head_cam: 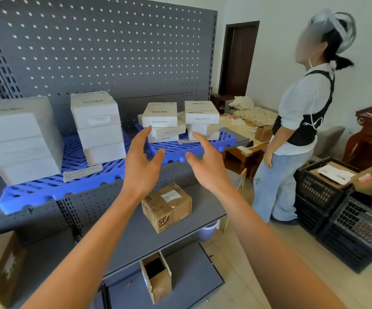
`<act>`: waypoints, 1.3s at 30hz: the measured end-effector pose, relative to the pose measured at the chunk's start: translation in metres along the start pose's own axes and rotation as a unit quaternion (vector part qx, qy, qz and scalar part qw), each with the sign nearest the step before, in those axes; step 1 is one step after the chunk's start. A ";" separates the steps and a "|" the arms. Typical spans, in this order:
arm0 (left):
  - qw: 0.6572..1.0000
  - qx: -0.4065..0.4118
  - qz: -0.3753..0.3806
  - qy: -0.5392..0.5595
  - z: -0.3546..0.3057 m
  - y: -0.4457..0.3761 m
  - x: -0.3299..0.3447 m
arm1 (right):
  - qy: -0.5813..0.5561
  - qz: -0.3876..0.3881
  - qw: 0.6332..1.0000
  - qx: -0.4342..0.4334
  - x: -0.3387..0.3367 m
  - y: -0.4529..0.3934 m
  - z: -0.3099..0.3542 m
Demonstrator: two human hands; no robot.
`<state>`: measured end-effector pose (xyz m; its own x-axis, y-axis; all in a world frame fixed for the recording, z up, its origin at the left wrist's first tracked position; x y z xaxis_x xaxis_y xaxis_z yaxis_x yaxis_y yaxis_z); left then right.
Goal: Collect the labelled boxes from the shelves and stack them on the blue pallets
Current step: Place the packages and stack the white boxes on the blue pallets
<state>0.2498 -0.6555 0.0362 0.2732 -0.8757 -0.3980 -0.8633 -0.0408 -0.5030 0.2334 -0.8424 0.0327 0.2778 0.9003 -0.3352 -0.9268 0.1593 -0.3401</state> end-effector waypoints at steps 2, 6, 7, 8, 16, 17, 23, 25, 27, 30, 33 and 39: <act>1.000 0.005 -0.012 -0.007 0.004 -0.015 0.007 | -0.007 0.008 1.000 -0.014 0.000 -0.018 -0.003; 0.999 0.003 -0.037 -0.022 0.016 -0.040 0.018 | -0.033 0.029 0.998 -0.040 0.009 -0.050 -0.010; 0.999 -0.001 -0.042 -0.031 0.018 -0.045 0.019 | -0.038 0.034 0.998 -0.048 0.011 -0.057 -0.012; 0.998 -0.005 -0.048 -0.038 0.021 -0.050 0.020 | -0.041 0.039 0.997 -0.057 0.014 -0.063 -0.013; 0.993 -0.029 -0.050 -0.105 0.028 -0.076 0.028 | -0.030 0.068 0.993 -0.092 0.032 -0.091 -0.024; 0.992 -0.035 -0.048 -0.112 0.030 -0.079 0.030 | -0.027 0.066 0.993 -0.096 0.033 -0.094 -0.026; 0.993 -0.020 -0.060 -0.104 0.044 -0.094 0.030 | -0.024 0.064 0.993 -0.093 0.042 -0.099 -0.029; 0.994 -0.013 -0.065 -0.091 0.048 -0.098 0.029 | -0.025 0.063 0.993 -0.093 0.044 -0.100 -0.026; 0.994 -0.012 -0.072 -0.084 0.049 -0.102 0.026 | -0.032 0.064 0.993 -0.093 0.045 -0.102 -0.024; 0.994 -0.007 -0.073 -0.078 0.052 -0.109 0.027 | -0.035 0.068 0.993 -0.088 0.051 -0.104 -0.025; 0.994 -0.008 -0.075 -0.077 0.055 -0.114 0.028 | -0.043 0.070 0.994 -0.078 0.054 -0.108 -0.026; 0.995 -0.024 -0.074 -0.063 0.061 -0.123 0.029 | -0.048 0.076 0.994 -0.067 0.062 -0.114 -0.027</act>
<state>0.3902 -0.6466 0.0399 0.4478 -0.7912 -0.4164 -0.8278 -0.1909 -0.5275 0.3628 -0.8158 0.0274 0.1048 0.9455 -0.3083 -0.9122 -0.0321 -0.4086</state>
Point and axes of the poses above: each hand's wrist, its own y-axis away from the middle knuckle, its own x-axis out of the palm, z = x × y, the point moved 8 cm from there along -y, towards the middle knuckle, and after that the axes turned 9 degrees about -y, right-handed, at the moved point
